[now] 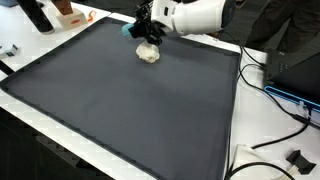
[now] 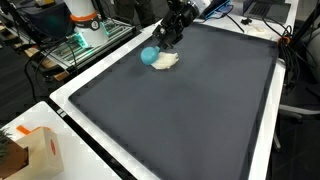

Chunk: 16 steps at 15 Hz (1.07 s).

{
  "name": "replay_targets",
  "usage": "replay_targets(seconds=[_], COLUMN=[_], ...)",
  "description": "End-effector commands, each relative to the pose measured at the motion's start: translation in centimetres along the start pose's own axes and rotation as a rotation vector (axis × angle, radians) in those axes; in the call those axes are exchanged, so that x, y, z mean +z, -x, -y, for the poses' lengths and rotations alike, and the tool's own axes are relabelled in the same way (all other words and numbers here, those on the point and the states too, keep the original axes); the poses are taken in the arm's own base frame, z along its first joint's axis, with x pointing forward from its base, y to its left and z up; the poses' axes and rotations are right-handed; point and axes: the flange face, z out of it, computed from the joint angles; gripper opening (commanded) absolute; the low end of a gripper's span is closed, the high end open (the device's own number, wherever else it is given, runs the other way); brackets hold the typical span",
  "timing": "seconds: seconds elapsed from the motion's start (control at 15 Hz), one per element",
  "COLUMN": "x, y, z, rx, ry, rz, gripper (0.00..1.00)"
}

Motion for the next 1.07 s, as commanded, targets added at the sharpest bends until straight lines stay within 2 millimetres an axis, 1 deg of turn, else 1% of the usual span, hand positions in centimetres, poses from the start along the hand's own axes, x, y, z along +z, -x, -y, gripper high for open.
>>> replay_targets(seconds=[0.0, 0.4, 0.8, 1.0], x=[-0.3, -1.1, -2.3, -2.9], y=[-0.2, -0.2, -0.5, -0.6], z=[-0.5, -1.6, -3.8, -5.1], rx=[-0.074, -0.145, -0.147, -0.135], ry=[-0.002, -0.047, -0.105, -0.172], rz=[-0.042, -0.089, -0.169, -0.213], gripper=[0.25, 0.25, 0.25, 0.25])
